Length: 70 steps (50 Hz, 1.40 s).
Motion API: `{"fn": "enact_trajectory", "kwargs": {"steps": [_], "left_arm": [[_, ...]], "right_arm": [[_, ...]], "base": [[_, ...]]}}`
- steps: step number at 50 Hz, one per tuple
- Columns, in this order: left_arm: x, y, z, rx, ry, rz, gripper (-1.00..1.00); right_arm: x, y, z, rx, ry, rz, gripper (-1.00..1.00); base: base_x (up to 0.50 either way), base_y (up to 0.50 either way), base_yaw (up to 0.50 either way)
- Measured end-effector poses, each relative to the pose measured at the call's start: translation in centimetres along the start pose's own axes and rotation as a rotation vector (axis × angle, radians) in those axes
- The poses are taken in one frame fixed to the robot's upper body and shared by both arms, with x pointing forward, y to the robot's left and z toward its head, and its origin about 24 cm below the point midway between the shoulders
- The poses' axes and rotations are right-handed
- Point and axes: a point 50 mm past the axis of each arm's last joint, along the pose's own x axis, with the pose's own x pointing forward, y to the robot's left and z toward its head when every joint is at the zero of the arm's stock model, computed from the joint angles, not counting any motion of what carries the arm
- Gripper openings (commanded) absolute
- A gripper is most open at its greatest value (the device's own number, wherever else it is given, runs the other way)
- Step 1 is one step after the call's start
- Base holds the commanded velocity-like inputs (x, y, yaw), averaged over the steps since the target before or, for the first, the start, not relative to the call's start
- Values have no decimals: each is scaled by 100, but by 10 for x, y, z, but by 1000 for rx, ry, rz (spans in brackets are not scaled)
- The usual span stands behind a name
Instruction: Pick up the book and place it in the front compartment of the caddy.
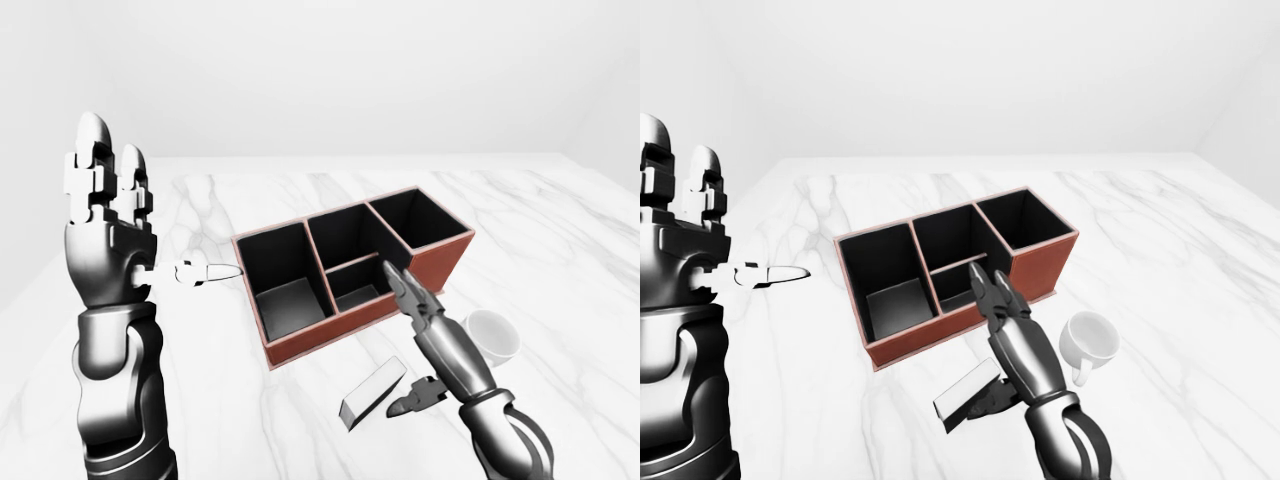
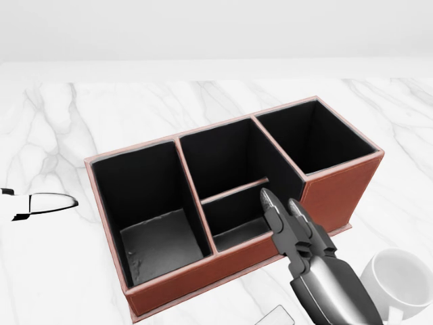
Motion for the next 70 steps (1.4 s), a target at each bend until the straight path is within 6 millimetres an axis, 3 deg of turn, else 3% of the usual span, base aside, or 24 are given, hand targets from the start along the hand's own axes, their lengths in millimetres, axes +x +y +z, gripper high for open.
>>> {"fn": "enact_trajectory", "kwargs": {"steps": [70], "left_arm": [[1, 2, 1, 1, -5, 5, 100]], "right_arm": [[9, 32, -9, -132, -34, 67, 100]], "base": [[0, 0, 0]]}}
